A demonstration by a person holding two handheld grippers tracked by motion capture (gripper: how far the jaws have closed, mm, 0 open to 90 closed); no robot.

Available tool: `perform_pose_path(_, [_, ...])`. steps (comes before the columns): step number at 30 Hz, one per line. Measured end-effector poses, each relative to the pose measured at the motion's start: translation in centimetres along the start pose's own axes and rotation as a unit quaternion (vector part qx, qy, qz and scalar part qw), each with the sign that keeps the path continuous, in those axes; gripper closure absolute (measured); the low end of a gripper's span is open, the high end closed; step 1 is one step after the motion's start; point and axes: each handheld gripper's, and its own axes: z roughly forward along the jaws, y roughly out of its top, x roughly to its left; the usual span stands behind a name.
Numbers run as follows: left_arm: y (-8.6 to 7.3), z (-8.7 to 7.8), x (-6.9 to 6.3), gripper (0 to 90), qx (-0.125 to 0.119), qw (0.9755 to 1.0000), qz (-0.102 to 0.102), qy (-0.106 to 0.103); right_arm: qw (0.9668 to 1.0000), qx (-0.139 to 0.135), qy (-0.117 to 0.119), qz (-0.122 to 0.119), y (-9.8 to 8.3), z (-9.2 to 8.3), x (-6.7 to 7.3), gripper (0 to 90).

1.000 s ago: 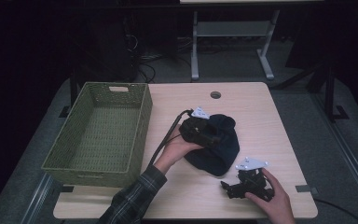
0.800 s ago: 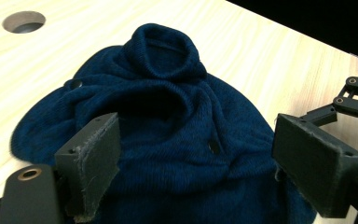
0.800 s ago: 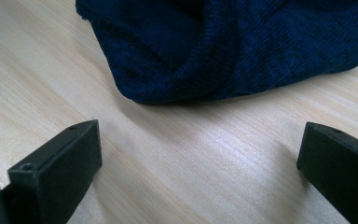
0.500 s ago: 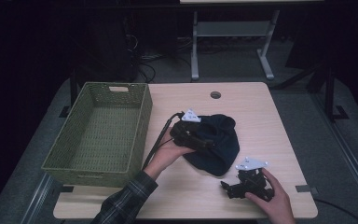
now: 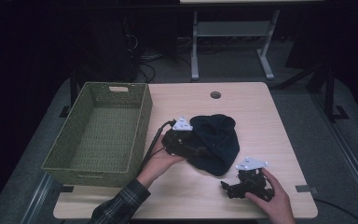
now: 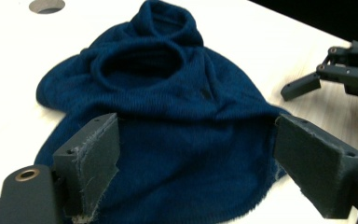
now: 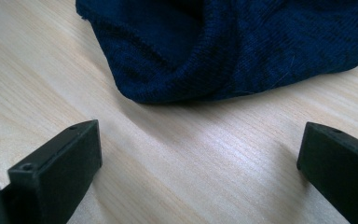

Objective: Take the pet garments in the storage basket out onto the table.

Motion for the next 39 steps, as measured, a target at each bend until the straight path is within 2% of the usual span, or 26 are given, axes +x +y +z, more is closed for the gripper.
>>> perform_pose_path(16, [-3.7, -1.7, -0.6, 14.5, 0.009, 0.9998, -0.012, 0.012, 1.0000, 0.000, 0.000, 0.000, 0.0, 0.0, 0.0, 0.0])
perform_pose_path(24, [-5.6, -2.2, -1.0, 14.2, 0.014, 0.9994, -0.015, 0.029, 1.0000, 0.000, 0.000, 0.000, 0.0, 0.0, 0.0, 0.0])
perform_pose_path(26, [-6.1, -2.2, -1.1, 14.1, 0.017, 0.9993, -0.015, 0.030, 1.0000, 0.000, 0.000, 0.000, 0.0, 0.0, 0.0, 0.0])
perform_pose_path(29, [-6.9, -2.1, -1.2, 14.1, 0.031, 0.9986, -0.010, 0.042, 1.0000, 0.000, 0.000, 0.000, 0.0, 0.0, 0.0, 0.0])
perform_pose_path(31, [-7.5, -1.9, -1.3, 14.2, 0.038, 0.9983, -0.016, 0.041, 1.0000, 0.001, 0.000, 0.000, 0.0, 0.0, 0.0, 0.0])
perform_pose_path(32, [-7.5, -1.9, -1.3, 14.1, 0.038, 0.9983, -0.016, 0.041, 1.0000, 0.001, 0.000, 0.000, 0.0, 0.0, 0.0, 0.0])
perform_pose_path(33, [-7.9, -1.7, -1.5, 14.0, 0.048, 0.9978, -0.012, 0.044, 1.0000, 0.001, 0.000, 0.000, 0.0, 0.0, 0.0, 0.0])
perform_pose_path(39, [-8.6, -1.5, -1.5, 13.4, 0.059, 0.9967, -0.010, 0.055, 1.0000, 0.001, 0.000, 0.000, 0.0, 0.0, 0.0, 0.0])
